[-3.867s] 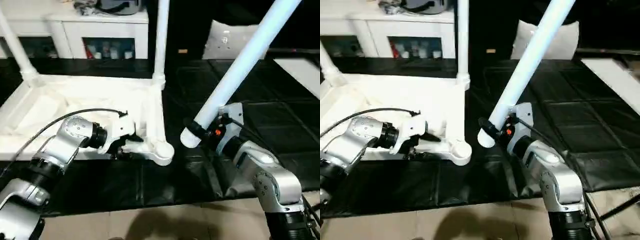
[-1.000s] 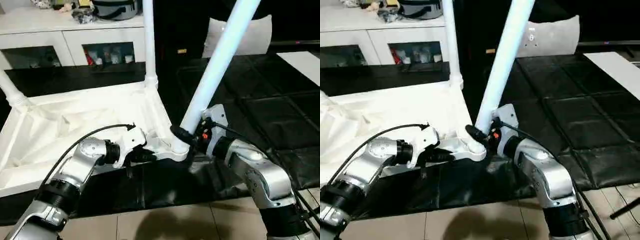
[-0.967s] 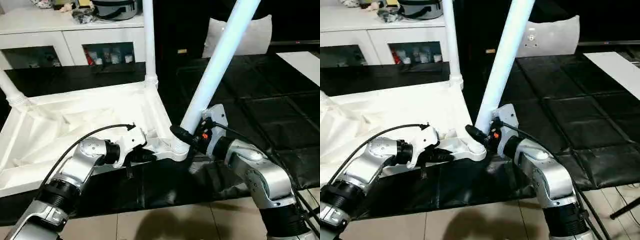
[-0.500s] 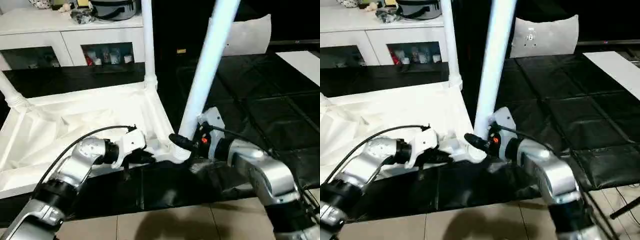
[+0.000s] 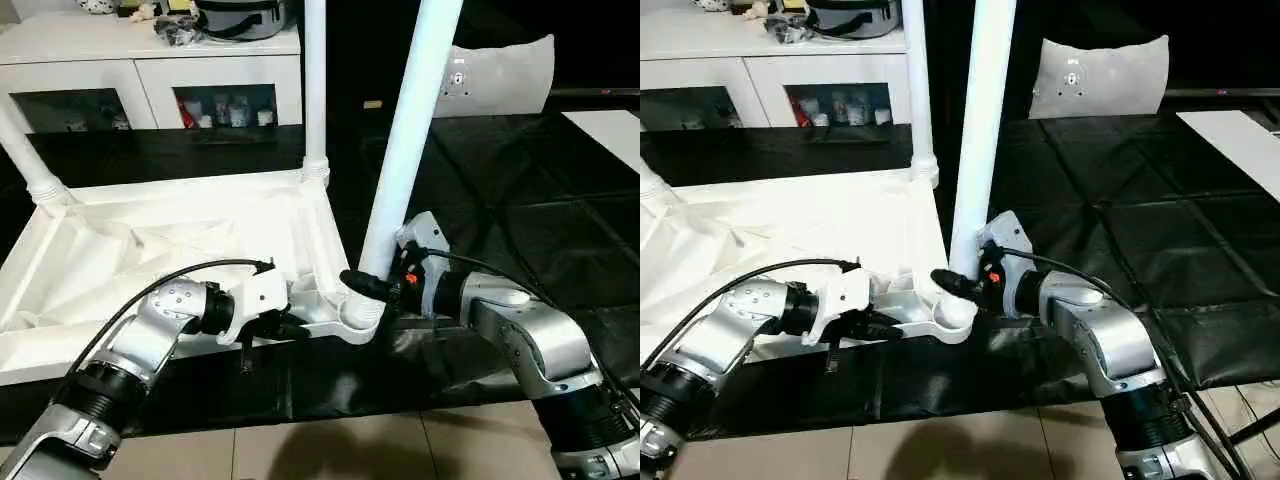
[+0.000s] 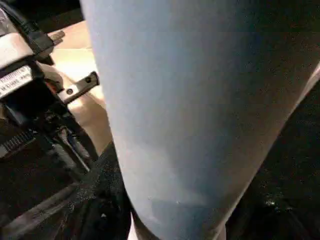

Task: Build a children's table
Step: Insert table leg to table base

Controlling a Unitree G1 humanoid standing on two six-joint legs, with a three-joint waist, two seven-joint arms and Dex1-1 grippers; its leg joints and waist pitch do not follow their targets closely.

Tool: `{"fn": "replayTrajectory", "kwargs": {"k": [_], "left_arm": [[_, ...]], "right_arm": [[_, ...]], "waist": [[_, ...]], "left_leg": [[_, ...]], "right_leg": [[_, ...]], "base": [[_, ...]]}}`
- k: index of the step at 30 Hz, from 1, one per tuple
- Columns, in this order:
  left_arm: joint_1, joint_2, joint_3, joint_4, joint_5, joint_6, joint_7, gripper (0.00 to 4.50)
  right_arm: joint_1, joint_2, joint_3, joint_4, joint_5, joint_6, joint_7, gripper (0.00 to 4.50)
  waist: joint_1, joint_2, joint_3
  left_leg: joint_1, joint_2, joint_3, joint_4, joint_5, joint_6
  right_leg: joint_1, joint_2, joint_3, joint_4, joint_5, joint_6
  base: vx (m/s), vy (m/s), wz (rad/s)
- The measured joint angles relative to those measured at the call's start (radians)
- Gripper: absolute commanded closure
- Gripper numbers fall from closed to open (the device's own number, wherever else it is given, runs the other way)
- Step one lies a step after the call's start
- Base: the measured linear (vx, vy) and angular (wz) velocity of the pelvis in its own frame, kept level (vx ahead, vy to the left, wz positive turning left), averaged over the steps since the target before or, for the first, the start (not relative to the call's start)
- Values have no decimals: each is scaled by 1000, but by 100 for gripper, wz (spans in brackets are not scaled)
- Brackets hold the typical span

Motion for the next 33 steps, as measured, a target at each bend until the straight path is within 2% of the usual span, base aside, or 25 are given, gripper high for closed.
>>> {"fn": "replayTrajectory", "kwargs": {"k": [4,17,21,27,31,33], "left_arm": [[-3,-1,-8,-2,-1,-1,2,450],[-2,5,-10,-5,-2,1,-6,450],[-3,4,-10,-5,-3,3,-6,450],[-3,-4,-10,-5,-7,10,-6,450],[-3,-6,-10,-3,-9,15,-6,450],[-3,-8,-11,-1,-9,15,-6,450]], "right_arm": [[5,-5,5,0,10,17,20,259],[-9,0,22,39,-10,-19,27,259],[1,32,-22,90,15,-37,33,259],[58,49,-74,109,67,-80,32,259],[89,45,-74,93,64,-118,32,259],[97,27,-40,71,25,-159,31,259]], "waist": [[8,-1,-1],[8,-5,-3],[8,-6,-4],[11,-5,-5],[11,-3,-6],[11,-1,-7]], "left_leg": [[0,0,0,0,0,0],[0,0,0,-1,0,0],[0,0,0,-1,0,0],[0,0,0,-1,0,0],[0,0,0,-1,0,0],[0,0,0,-1,0,0]], "right_leg": [[0,0,0,0,0,0],[0,0,0,0,0,0],[0,0,0,0,0,0],[0,0,0,0,0,0],[1,0,0,-1,0,0],[1,0,0,-1,0,0]], "base": [[0,0,0],[0,0,0],[0,0,0],[0,0,0],[0,0,0],[0,0,0]]}}
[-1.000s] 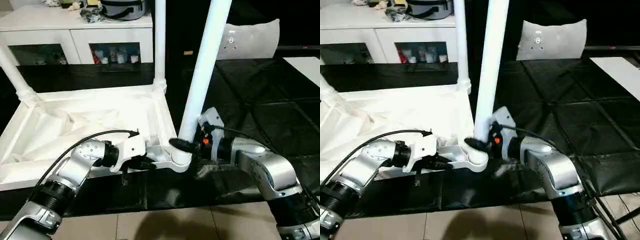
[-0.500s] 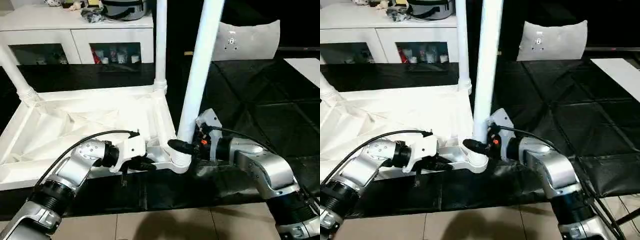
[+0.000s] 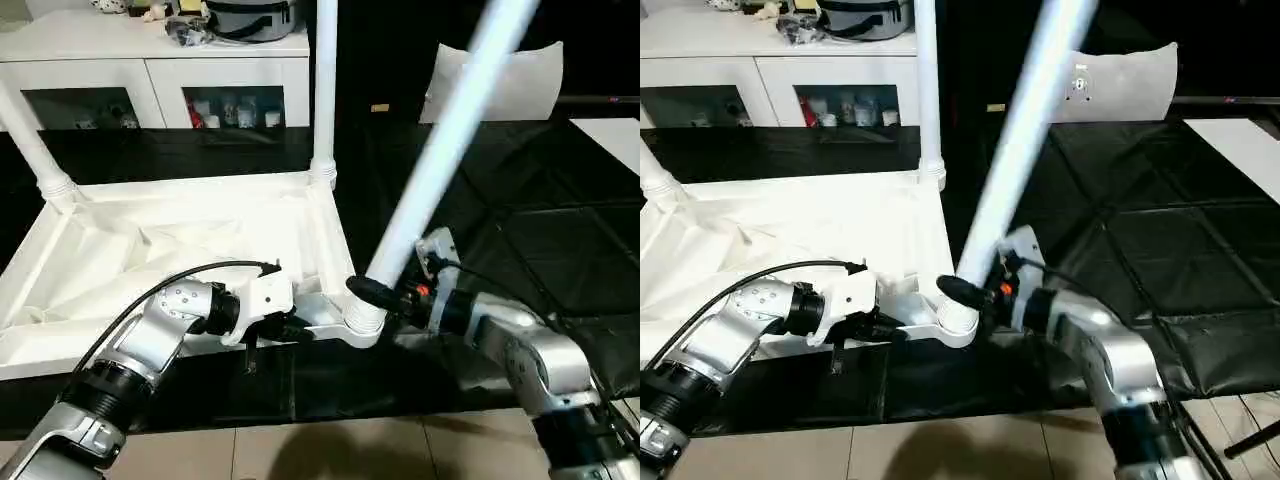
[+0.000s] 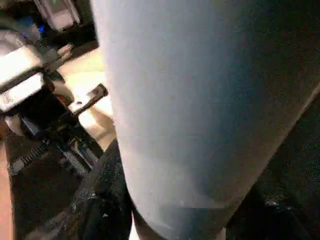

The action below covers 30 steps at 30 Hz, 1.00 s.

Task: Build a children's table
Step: Insert table leg to table base

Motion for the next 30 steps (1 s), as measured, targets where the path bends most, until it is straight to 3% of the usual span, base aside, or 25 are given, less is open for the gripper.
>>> {"fn": "replayTrajectory", "kwargs": {"k": [7,20,30], "left_arm": [[0,0,0,7,6,1,3,450],[3,7,-1,-15,-1,18,-17,450],[-88,18,-12,58,8,18,-77,450]], "right_arm": [[-15,-38,87,-22,-98,-78,4,259],[8,-52,102,-24,-105,-130,51,259],[-51,-58,120,13,-112,-154,99,259]], "waist": [[-4,-1,-2],[-7,-7,0],[-23,0,26]], "left_leg": [[1,0,0,0,0,0],[1,-1,-4,-4,-1,1],[1,-1,-5,-6,-1,1]], "right_leg": [[5,0,-1,-1,0,0],[4,0,-1,-5,-1,2],[2,0,-1,-6,-1,2]], "base": [[0,0,0],[0,0,0],[0,0,0]]}}
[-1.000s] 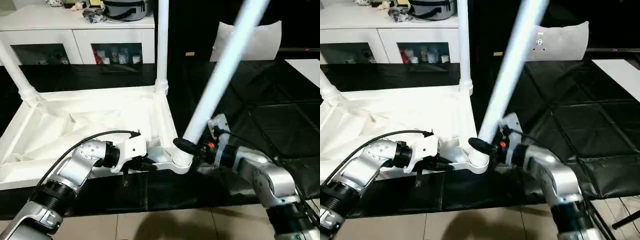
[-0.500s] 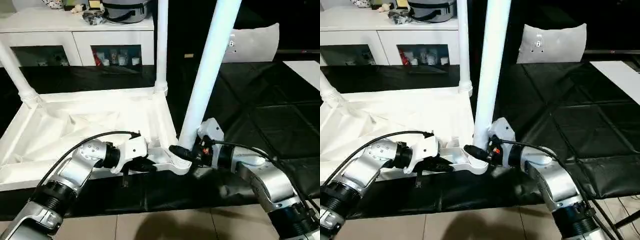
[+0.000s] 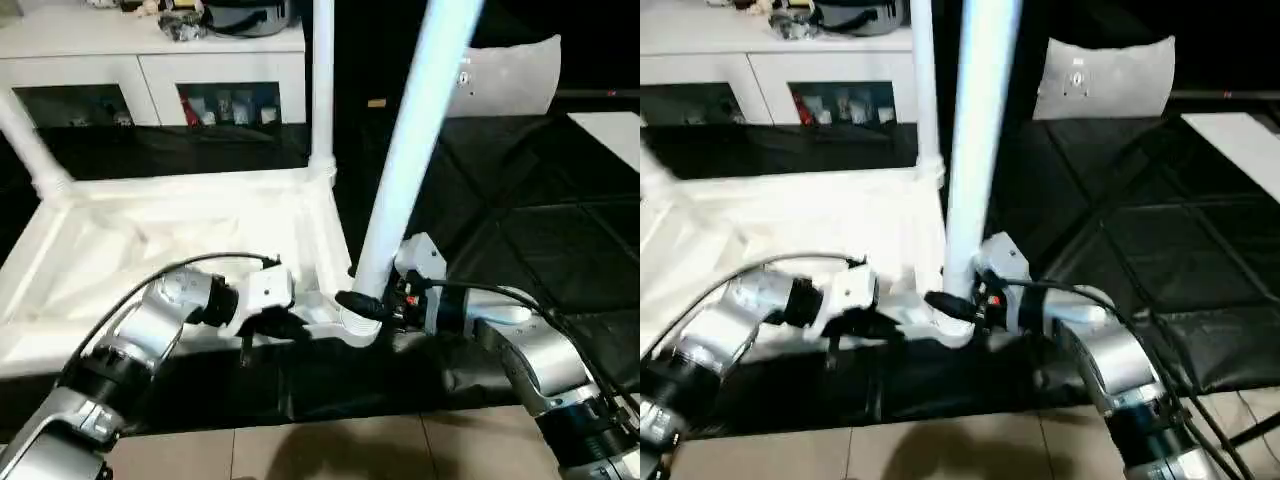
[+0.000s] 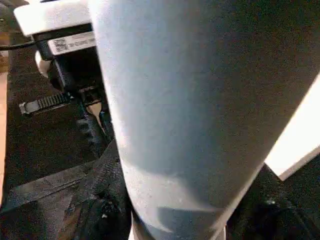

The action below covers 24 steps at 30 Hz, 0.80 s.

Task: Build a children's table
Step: Insert table leg to table base

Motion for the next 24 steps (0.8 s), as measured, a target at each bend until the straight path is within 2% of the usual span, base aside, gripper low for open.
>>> {"fn": "replayTrajectory", "kwargs": {"k": [3,10,14,16,18,20,21,22,23,24], "left_arm": [[-6,2,0,10,0,-9,-2,450],[-6,7,1,14,0,-18,-1,450],[-2,7,7,3,0,29,19,450],[24,5,33,-49,-2,106,59,450],[68,-5,72,-137,-3,234,135,450],[104,-29,100,-210,-4,339,198,450],[134,-55,123,-277,-11,426,250,450],[150,-76,133,-309,-13,470,284,450],[160,-108,138,-345,-20,526,328,450],[167,-136,141,-372,-20,571,366,450]], "right_arm": [[-7,3,1,7,0,-1,3,259],[-15,15,1,32,-4,-24,9,259],[-19,33,1,37,-21,-25,-16,259],[-28,65,0,52,-32,-24,-75,259],[-40,115,-14,76,-42,-22,-168,259],[-51,148,-26,100,-46,-20,-235,259],[-71,172,-39,123,-48,-17,-279,259],[-80,189,-55,140,-48,-16,-307,259],[-91,201,-72,158,-48,-16,-339,259],[-108,212,-85,184,-48,-16,-363,259]], "waist": [[-8,3,3],[-12,4,5],[-16,7,7],[-26,14,11],[-41,21,17],[-61,27,22],[-77,31,24],[-87,32,27],[-98,33,31],[-104,26,32]], "left_leg": [[0,0,0,0,0,0],[1,0,0,0,0,0],[1,0,-1,-1,0,0],[3,0,-2,-2,0,0],[7,0,-3,-5,0,0],[8,2,-8,-7,0,0],[7,3,-12,-8,0,0],[6,3,-15,-8,0,0],[3,2,-16,-8,0,1],[7,0,-15,-8,0,1]], "right_leg": [[1,0,0,-2,0,0],[2,0,0,-3,0,0],[2,0,-1,-5,0,0],[6,0,-4,-10,0,0],[9,0,-8,-19,0,0],[16,-3,-25,-35,0,0],[20,-7,-38,-45,0,0],[23,-8,-43,-49,0,0],[25,-11,-44,-45,-2,0],[22,-11,-35,-24,-12,0]], "base": [[0,0,0],[0,0,0],[0,0,0],[0,0,0],[0,0,0],[0,0,0],[0,0,0],[0,0,0],[0,0,0],[0,0,0]]}}
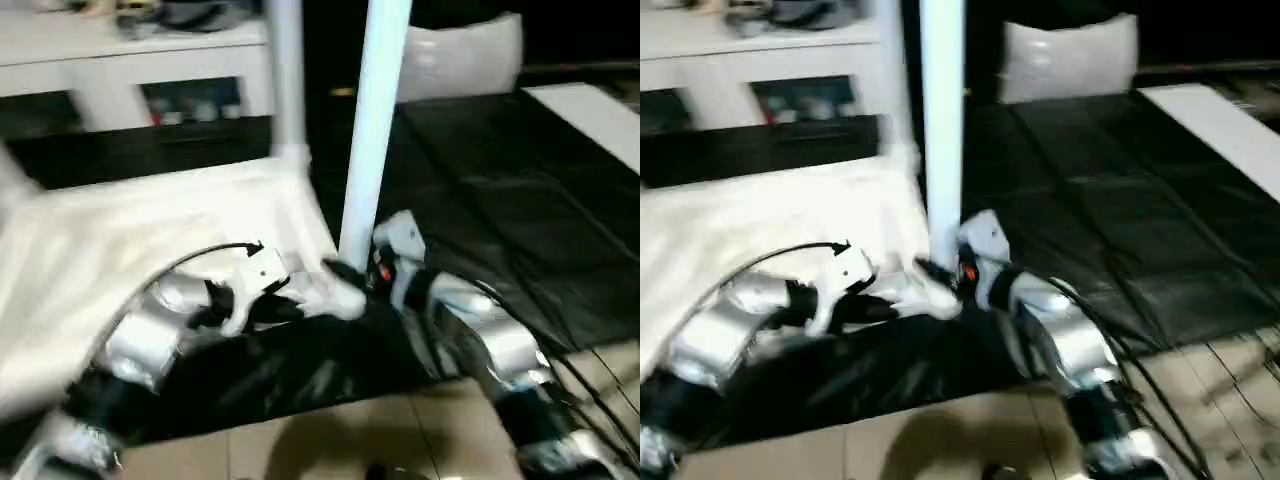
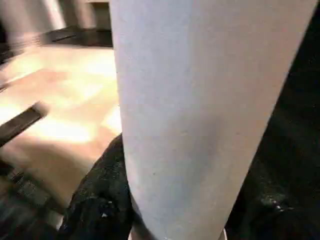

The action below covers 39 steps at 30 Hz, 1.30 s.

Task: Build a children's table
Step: Insert table leg to table base

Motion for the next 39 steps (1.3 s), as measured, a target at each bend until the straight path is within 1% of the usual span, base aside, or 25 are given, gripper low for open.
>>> {"fn": "replayTrajectory", "kwargs": {"k": [1,2,3,4,5,6,7,8,9,11,14,17,19,20,22,24,26,27,31,33,35,38,39], "left_arm": [[6,-31,5,-22,3,40,46,450],[9,-53,10,-40,7,71,79,450],[9,-64,13,-53,12,89,98,450],[9,-71,17,-69,16,111,113,450],[9,-77,20,-87,19,130,127,450],[9,-87,21,-100,19,150,145,450],[6,-92,22,-101,21,156,159,450],[4,-101,22,-100,23,161,177,450],[3,-104,20,-99,23,162,188,450],[0,-103,20,-99,23,162,195,450],[-10,-97,19,-97,21,168,201,450],[-13,-90,18,-97,20,172,201,450],[-13,-78,7,-98,19,168,199,450],[-13,-66,-4,-98,20,155,193,450],[-13,-42,-27,-98,22,129,185,450],[-9,-15,-37,-98,22,104,160,450],[-3,14,-44,-98,19,82,124,450],[1,32,-47,-98,18,65,96,450],[6,89,-63,-98,-1,33,17,450],[10,120,-76,-93,-8,-12,-30,450],[11,136,-82,-87,-12,-37,-54,450],[2,163,-92,-33,-22,-134,-134,450],[0,168,-93,-17,-21,-162,-151,450]], "right_arm": [[-26,15,-13,38,-3,0,-28,259],[-52,23,-14,67,-5,0,-50,259],[-67,30,-17,82,-5,-1,-64,259],[-78,38,-19,90,-6,-3,-79,259],[-88,47,-22,97,-6,-6,-94,259],[-95,54,-23,104,-6,-9,-107,259],[-99,56,-25,110,-6,-13,-114,259],[-101,58,-30,116,-11,-17,-118,259],[-101,59,-33,118,-14,-21,-119,259],[-103,63,-35,123,-16,-27,-120,259],[-101,66,-30,135,-18,-46,-119,259],[-100,66,-26,135,-19,-53,-113,259],[-98,62,-18,138,-30,-63,-95,259],[-97,55,-8,138,-39,-70,-79,259],[-94,37,11,135,-54,-78,-43,259],[-88,13,26,126,-55,-86,9,259],[-78,-14,39,111,-51,-88,73,260],[-70,-25,43,102,-47,-88,107,260],[-52,-71,64,79,-19,-83,215,260],[-50,-92,70,74,-11,-82,279,260],[-49,-101,72,73,-9,-82,316,260],[-40,-141,87,45,10,-62,394,260],[-39,-149,91,42,12,-58,413,260]], "waist": [[-3,-13,3],[-2,-23,5],[0,-23,7],[2,-19,8],[3,-11,9],[5,-4,9],[5,-5,8],[5,-5,8],[6,-5,8],[9,-5,8],[15,-5,7],[18,-5,3],[21,-4,-5],[23,-5,-9],[29,-13,-15],[36,-17,-18],[43,-18,-20],[47,-20,-22],[60,-31,-30],[67,-35,-32],[69,-40,-35],[80,-43,-37],[84,-44,-37]], "left_leg": [[11,-6,4,1,0,0],[22,-14,5,1,-3,-4],[19,-15,5,3,-11,-3],[12,-13,-2,6,-19,2],[-1,-12,-18,8,-21,4],[-10,-4,-35,8,-20,3],[-11,1,-37,8,-20,3],[-11,1,-37,8,-20,3],[-8,1,-33,8,-20,3],[-8,1,-29,8,-20,3],[-9,1,-26,9,-20,2],[-8,1,-20,11,-23,-3],[-8,1,-17,10,-25,-6],[-8,1,-16,9,-25,-6],[-9,1,-14,11,-25,-5],[-9,1,-9,13,-25,-6],[-8,1,-7,13,-25,-6],[-7,1,-6,13,-26,-7],[-6,1,-4,14,-27,-8],[-5,1,-2,14,-27,-8],[-5,1,0,14,-27,-8],[-3,1,3,15,-27,-8],[-1,1,5,14,-27,-8]], "right_leg": [[-6,-2,12,17,-11,-1],[-14,-4,12,24,-11,0],[-18,-6,0,21,-12,0],[-14,-7,-13,16,-12,0],[-13,-6,-31,5,-12,0],[-12,-5,-49,-4,-11,0],[-11,-3,-52,-7,-11,0],[-10,-3,-51,-6,-9,-3],[-9,-4,-48,-6,-4,-10],[-9,-4,-48,-6,-2,-13],[-9,-4,-45,-6,4,-16],[-10,-4,-39,-4,18,-17],[-12,-3,-36,-2,18,-16],[-14,-3,-33,0,17,-17],[-22,-3,-25,11,14,-21],[-25,-3,-22,15,13,-21],[-25,-3,-21,15,13,-21],[-25,-3,-20,15,10,-17],[-25,-3,-17,16,10,-16],[-25,-3,-15,17,10,-16],[-27,-3,-13,19,10,-16],[-27,-3,-10,21,9,-15],[-27,-3,-8,22,9,-15]], "base": [[0,0,0],[25,-57,1],[25,-57,1],[46,-38,-22],[91,-6,-24],[91,-6,-24],[0,0,0],[0,0,0],[0,0,0],[0,0,0],[0,0,0],[0,0,0],[0,0,0],[0,0,0],[0,0,0],[0,0,0],[0,0,0],[0,0,0],[0,0,0],[0,0,0],[0,0,0],[0,0,0],[0,0,0]]}}
